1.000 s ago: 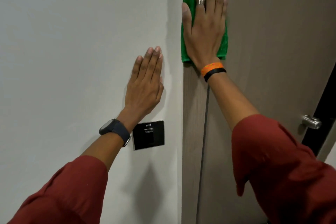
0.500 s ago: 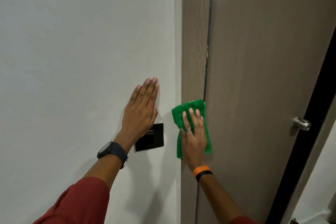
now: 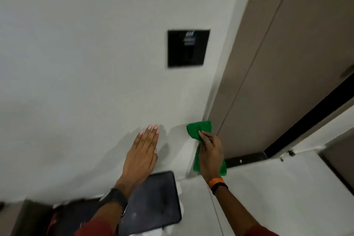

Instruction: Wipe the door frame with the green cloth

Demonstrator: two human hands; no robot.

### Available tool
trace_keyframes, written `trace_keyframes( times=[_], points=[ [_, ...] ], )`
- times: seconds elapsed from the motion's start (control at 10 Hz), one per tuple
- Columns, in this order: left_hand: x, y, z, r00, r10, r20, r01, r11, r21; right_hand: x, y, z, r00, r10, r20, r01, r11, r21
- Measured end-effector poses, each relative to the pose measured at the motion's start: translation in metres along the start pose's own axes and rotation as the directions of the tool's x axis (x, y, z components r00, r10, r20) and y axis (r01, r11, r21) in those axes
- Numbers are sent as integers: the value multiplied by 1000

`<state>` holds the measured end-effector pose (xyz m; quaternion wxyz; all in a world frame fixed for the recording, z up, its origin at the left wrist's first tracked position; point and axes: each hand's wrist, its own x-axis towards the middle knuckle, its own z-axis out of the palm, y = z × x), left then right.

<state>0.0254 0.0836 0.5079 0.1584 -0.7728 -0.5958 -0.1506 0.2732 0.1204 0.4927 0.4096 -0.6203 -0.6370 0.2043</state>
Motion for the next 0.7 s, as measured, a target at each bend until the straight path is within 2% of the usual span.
trace_keyframes(
  times=[0.1,0.2,0.3,0.4,0.5,0.6,0.7],
  points=[
    [-98,9,58,976,-50,213,55,998,-15,-51,33,53,983,99,156,-88,993,-81],
    [-125,-6,97,957,-93,276,119,990,-80,-86,58,105,965,149,215,-121,983,-134],
    [-194,2,164,896,-112,429,179,977,-119,-125,109,165,940,160,300,-105,976,-193],
    [-231,0,238,879,-127,459,213,967,-139,-158,164,226,910,189,368,-103,965,-240],
    [-264,7,316,839,-165,519,252,962,-103,-190,225,291,882,156,444,-19,954,-299],
    [-295,11,381,797,-175,578,279,955,-96,-216,269,336,839,83,538,142,921,-363],
    [-316,15,415,763,-208,612,316,946,-73,-231,294,363,839,12,545,269,861,-432]
  ],
)
